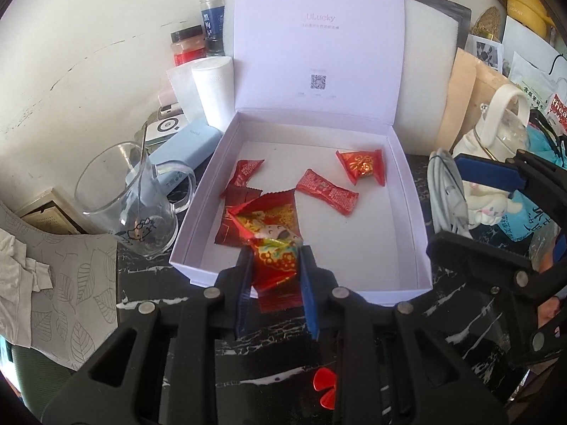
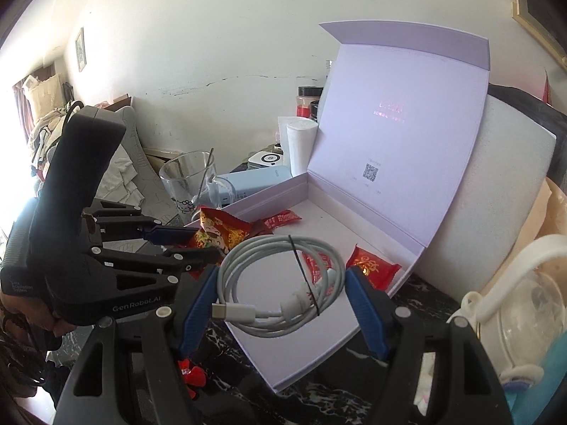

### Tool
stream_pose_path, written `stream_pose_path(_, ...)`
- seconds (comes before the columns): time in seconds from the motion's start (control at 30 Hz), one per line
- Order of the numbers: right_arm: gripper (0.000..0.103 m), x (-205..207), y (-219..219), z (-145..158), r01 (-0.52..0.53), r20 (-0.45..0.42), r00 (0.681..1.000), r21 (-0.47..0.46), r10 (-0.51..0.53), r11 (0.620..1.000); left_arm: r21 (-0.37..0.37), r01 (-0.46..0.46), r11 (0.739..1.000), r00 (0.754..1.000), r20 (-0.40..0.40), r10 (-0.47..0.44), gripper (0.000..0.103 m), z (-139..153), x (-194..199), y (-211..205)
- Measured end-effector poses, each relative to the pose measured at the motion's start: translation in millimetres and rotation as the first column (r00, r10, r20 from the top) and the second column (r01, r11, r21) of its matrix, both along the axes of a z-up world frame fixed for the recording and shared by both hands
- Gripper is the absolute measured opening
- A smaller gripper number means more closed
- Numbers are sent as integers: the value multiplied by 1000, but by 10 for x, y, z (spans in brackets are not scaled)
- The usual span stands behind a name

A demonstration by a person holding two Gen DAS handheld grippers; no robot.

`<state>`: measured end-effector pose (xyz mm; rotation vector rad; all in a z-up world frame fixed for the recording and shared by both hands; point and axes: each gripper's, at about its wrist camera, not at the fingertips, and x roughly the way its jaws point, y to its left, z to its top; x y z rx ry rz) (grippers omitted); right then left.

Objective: Organize objects
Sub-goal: 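Carry the snack bag with the left tool while the right tool carries the cable toward the box, then release the snack bag into the box with the left tool while the right tool releases the cable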

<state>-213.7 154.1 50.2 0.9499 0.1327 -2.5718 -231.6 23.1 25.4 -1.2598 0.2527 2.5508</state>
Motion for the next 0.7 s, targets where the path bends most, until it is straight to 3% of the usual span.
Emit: stream_pose_path(0.7,73,-818,9,-211,25,15,1000,32,-26,999,-76,38,996,999,18,-37,24,-328,-846,111)
